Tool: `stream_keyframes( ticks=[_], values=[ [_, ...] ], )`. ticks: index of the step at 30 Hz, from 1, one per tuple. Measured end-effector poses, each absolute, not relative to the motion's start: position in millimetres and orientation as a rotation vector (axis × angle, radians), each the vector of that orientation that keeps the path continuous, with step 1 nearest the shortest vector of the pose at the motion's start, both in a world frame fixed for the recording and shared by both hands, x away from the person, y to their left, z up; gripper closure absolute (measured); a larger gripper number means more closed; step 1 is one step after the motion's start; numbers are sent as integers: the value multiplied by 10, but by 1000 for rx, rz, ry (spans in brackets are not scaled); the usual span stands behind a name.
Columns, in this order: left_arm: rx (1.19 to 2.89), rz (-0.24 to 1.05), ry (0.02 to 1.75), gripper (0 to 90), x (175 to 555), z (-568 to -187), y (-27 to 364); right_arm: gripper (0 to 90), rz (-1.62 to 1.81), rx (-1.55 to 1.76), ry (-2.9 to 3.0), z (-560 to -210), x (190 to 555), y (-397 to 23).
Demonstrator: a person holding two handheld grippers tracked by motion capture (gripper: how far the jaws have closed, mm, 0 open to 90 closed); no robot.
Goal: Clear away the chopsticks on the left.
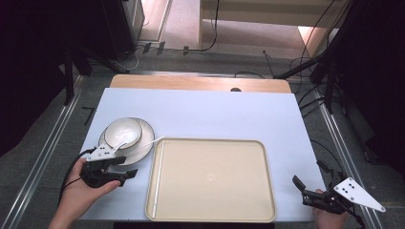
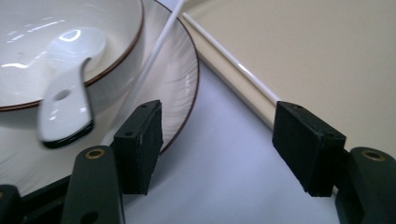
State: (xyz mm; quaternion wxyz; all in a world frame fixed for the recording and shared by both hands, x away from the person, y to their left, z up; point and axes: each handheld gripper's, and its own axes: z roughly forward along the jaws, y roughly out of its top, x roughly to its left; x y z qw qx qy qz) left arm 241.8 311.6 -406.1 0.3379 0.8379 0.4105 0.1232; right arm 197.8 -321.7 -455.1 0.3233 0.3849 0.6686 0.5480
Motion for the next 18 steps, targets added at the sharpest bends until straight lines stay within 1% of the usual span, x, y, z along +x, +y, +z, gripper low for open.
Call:
stream_keyframes(
  ticks=[11, 18],
  values=[
    [2183, 396, 1136, 354, 2343, -4013, 3459, 24, 1437, 1010, 1754, -4550, 1976, -3222],
    [2218, 479, 1173, 371, 2323, -4053, 3609, 25, 1437, 1009, 1753, -4550, 1977, -3220]
  ],
)
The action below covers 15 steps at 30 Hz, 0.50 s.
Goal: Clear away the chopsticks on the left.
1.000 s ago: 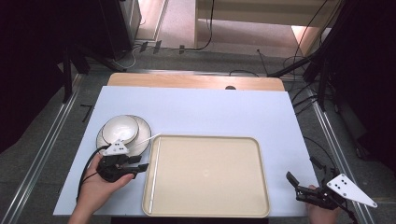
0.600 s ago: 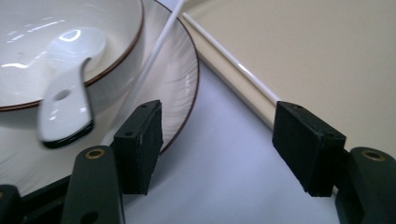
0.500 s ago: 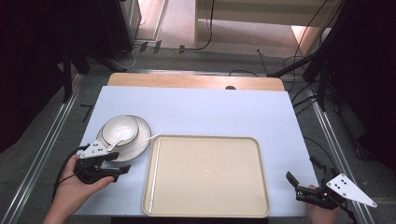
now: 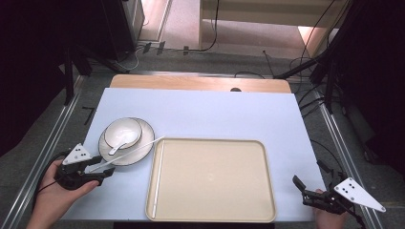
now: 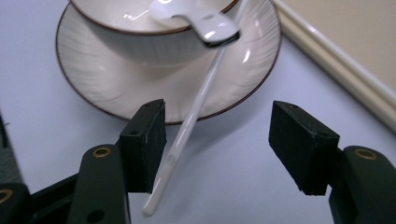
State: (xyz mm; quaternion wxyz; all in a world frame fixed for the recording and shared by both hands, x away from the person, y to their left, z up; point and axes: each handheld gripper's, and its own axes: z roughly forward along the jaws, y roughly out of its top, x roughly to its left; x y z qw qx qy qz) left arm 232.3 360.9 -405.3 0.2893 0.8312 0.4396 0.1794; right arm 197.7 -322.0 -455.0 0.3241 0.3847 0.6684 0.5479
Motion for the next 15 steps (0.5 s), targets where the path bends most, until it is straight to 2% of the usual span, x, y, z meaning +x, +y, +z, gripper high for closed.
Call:
stream_keyframes(
  ticks=[6, 15],
  values=[
    [2253, 512, 1202, 394, 2320, -4109, 3693, 24, 1437, 1008, 1752, -4549, 1976, -3222],
    [2308, 534, 1214, 498, 2355, -4213, 3701, 24, 1437, 1008, 1753, -4549, 1976, -3221]
  ],
)
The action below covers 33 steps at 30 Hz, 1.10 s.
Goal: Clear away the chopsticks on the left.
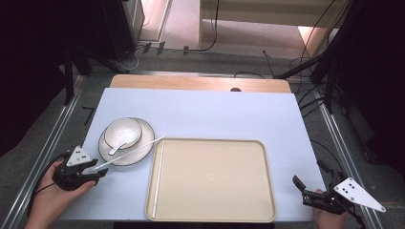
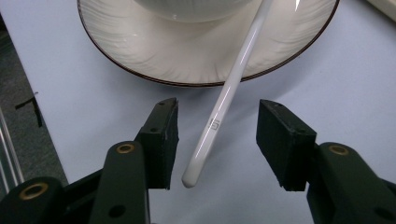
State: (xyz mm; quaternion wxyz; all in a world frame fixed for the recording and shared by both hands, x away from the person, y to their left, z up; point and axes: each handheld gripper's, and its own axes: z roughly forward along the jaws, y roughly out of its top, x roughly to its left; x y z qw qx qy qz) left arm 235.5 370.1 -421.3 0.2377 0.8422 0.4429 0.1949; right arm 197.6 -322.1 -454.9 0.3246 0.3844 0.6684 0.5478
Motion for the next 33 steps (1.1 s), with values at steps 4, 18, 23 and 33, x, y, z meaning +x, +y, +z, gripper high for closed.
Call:
stream_keyframes(
  ticks=[4, 18, 23, 33],
  values=[
    [2337, 507, 1209, 589, 2376, -4237, 3702, 24, 1439, 1012, 1753, -4550, 1975, -3222],
    [2350, 388, 1175, 774, 2395, -4263, 3701, 25, 1437, 1010, 1755, -4552, 1976, -3221],
    [2350, 284, 1141, 841, 2397, -4238, 3614, 24, 1436, 1010, 1756, -4553, 1978, -3222],
    [2310, 238, 1099, 843, 2356, -4129, 3438, 25, 1438, 1013, 1752, -4551, 1975, -3228]
  ],
)
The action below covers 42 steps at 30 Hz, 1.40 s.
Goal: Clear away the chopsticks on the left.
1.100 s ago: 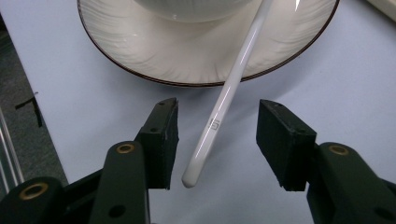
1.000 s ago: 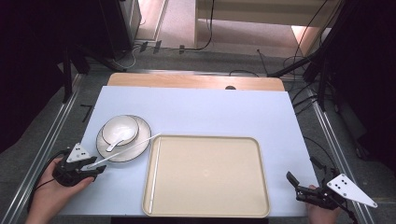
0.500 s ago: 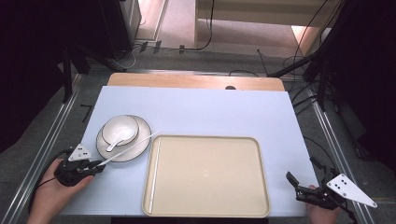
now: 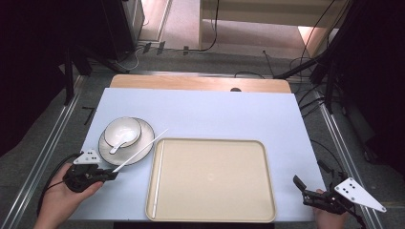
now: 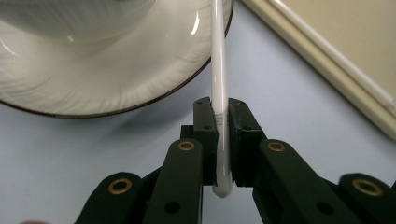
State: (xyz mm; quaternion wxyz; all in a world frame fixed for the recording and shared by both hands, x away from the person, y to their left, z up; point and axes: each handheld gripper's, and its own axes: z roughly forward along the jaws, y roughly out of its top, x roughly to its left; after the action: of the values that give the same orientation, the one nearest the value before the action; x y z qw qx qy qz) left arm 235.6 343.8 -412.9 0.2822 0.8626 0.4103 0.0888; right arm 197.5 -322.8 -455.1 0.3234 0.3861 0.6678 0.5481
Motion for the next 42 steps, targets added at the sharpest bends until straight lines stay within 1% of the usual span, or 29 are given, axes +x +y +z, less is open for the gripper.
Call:
stream_keyframes(
  ticks=[7, 16, 28, 42],
  values=[
    [2262, 198, 1132, 843, 2338, -4079, 3299, 24, 1438, 1007, 1748, -4548, 1974, -3235],
    [2240, 157, 1098, 844, 2302, -4054, 3043, 25, 1440, 1009, 1749, -4548, 1975, -3236],
    [2254, 61, 1057, 844, 2286, -4160, 2634, 24, 1441, 1015, 1748, -4549, 1970, -3240],
    [2264, -9, 1008, 843, 2234, -4295, 2254, 25, 1440, 1012, 1750, -4552, 1978, -3237]
  ],
)
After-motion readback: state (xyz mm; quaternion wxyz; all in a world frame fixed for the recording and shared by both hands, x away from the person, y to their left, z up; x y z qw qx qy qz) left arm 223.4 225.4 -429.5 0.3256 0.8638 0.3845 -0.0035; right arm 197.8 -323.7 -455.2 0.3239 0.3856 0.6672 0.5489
